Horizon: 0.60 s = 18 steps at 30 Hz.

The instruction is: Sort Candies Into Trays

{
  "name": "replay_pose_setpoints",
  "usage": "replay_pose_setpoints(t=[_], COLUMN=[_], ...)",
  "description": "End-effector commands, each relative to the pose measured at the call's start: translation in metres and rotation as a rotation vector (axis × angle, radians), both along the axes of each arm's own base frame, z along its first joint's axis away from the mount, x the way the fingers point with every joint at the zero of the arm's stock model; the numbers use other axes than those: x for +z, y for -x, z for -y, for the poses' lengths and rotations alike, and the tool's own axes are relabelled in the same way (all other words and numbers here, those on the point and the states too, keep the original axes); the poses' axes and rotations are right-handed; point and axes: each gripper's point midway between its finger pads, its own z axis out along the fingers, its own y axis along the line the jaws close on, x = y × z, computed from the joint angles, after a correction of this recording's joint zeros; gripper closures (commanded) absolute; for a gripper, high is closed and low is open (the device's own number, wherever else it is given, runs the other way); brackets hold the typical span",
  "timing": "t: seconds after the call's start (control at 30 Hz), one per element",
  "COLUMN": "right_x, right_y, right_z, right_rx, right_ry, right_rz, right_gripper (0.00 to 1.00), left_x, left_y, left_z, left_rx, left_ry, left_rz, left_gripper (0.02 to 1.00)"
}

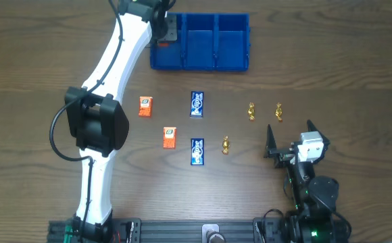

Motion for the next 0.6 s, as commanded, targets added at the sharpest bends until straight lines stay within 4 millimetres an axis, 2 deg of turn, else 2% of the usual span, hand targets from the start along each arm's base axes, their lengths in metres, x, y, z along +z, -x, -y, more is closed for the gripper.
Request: replay_pose_setpoints(t=[0.03,0.1,0.17,0.3,0.37,0.4,0.5,0.57,0.6], right_x=[-0.001,-0.001,-0.001,-0.001,-0.001,-0.001,-0.001,-0.001,-0.001], right_y=[0.000,0.000,0.000,0.000,0.000,0.000,0.000,0.000,0.000], right_z=[-0.002,-0.002,-0.002,-0.002,-0.002,-0.002,-0.002,-0.002,-0.002], right_rx=[0.012,0.012,0.012,0.012,0.012,0.012,0.012,0.012,0.012], right_ry=[0.011,0.011,0.011,0.011,0.011,0.011,0.011,0.011,0.011], right_rz=[-0.001,-0.001,-0.001,-0.001,-0.001,-0.001,-0.001,-0.001,-0.001], right_gripper=[0.003,0.003,0.003,0.003,0.003,0.003,0.003,0.003,0.003], left_x=[0.013,0.015,0.026,0.064,0.084,0.088,0.087,0.072,0.059], left_y=[-0.007,-0.007,-0.006,0.004,0.021,0.027,0.059,0.085,0.101], left_z=[-0.001,0.001,0.002,-0.002,-0.008,-0.010,-0.021,-0.029,-0.035], left_rx=[-0.005,-0.014,-0.017,-0.020,-0.018,-0.017,-0.002,0.018,0.032], left_ry=[0.014,0.025,0.037,0.050,0.053,0.055,0.065,0.066,0.065], left_rz=[0.037,0.040,0.058,0.109,0.132,0.136,0.134,0.105,0.078], left_gripper=[0.465,0.279,0.174,0.132,0.119,0.110,0.102,0.102,0.102])
